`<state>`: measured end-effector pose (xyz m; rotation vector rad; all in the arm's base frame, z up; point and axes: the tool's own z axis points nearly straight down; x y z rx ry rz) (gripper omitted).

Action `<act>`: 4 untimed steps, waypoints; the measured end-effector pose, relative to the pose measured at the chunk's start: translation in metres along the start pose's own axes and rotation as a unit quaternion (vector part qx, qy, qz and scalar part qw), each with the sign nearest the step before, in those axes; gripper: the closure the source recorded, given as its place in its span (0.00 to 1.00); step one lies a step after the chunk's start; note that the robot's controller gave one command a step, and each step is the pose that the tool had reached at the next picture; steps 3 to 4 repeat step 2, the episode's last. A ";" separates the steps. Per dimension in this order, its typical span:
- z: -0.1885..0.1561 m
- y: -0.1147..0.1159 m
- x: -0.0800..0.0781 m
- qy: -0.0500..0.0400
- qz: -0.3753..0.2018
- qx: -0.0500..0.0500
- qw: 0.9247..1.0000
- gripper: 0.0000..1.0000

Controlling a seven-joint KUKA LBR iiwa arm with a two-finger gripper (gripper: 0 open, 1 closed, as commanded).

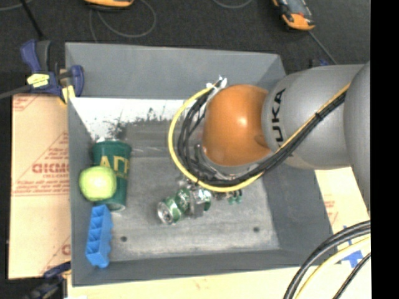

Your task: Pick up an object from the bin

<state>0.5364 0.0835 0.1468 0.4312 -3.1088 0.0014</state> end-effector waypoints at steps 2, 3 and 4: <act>-0.174 -0.015 -0.001 -0.008 -0.021 0.001 1.000 1.00; -0.174 -0.015 -0.001 -0.008 -0.021 0.001 1.000 1.00; -0.174 -0.015 -0.001 -0.008 -0.021 0.001 1.000 1.00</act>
Offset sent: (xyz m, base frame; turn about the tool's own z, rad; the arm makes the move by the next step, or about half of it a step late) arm 0.0023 -0.0134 0.1693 -0.0422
